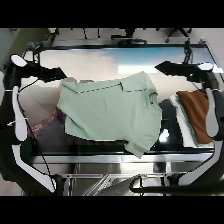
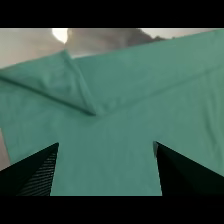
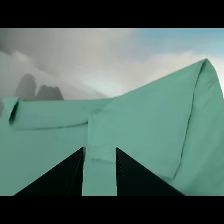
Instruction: Fold the shirts.
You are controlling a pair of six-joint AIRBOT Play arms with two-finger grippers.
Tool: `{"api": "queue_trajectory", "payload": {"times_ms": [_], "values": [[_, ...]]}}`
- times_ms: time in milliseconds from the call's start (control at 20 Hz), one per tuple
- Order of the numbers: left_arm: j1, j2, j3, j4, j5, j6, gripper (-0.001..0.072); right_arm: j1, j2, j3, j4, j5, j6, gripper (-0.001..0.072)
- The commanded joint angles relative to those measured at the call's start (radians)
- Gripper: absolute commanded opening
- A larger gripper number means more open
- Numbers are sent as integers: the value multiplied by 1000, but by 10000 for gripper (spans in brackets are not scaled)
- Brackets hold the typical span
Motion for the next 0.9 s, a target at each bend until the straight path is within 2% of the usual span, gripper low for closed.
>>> {"api": "queue_trajectory", "payload": {"times_ms": [0,50,200,300,350,400,450,700,750,800,850], "values": [[99,111,-150,-2,-187,-12,659,-108,105,-23,-119,280,88,225],[118,153,-250,-1,-190,-10,660,-124,142,-66,-163,314,94,225],[154,274,-604,1,-161,69,660,-172,262,-264,-281,324,93,232],[155,323,-792,0,-95,106,660,-212,327,-388,-307,311,93,326],[147,336,-859,-1,-64,120,659,-235,351,-440,-309,310,93,327],[136,340,-906,-1,-38,132,660,-258,368,-486,-309,310,90,334],[118,340,-945,-1,-14,137,660,-274,376,-521,-309,311,89,397],[32,339,-1037,0,118,137,649,-256,378,-678,-309,297,71,399],[15,339,-1036,-1,126,137,506,-251,378,-710,-309,294,70,398],[0,339,-1035,0,126,138,304,-248,378,-742,-317,292,70,399],[-12,339,-1035,0,128,138,169,-248,378,-773,-331,287,70,399]]}}
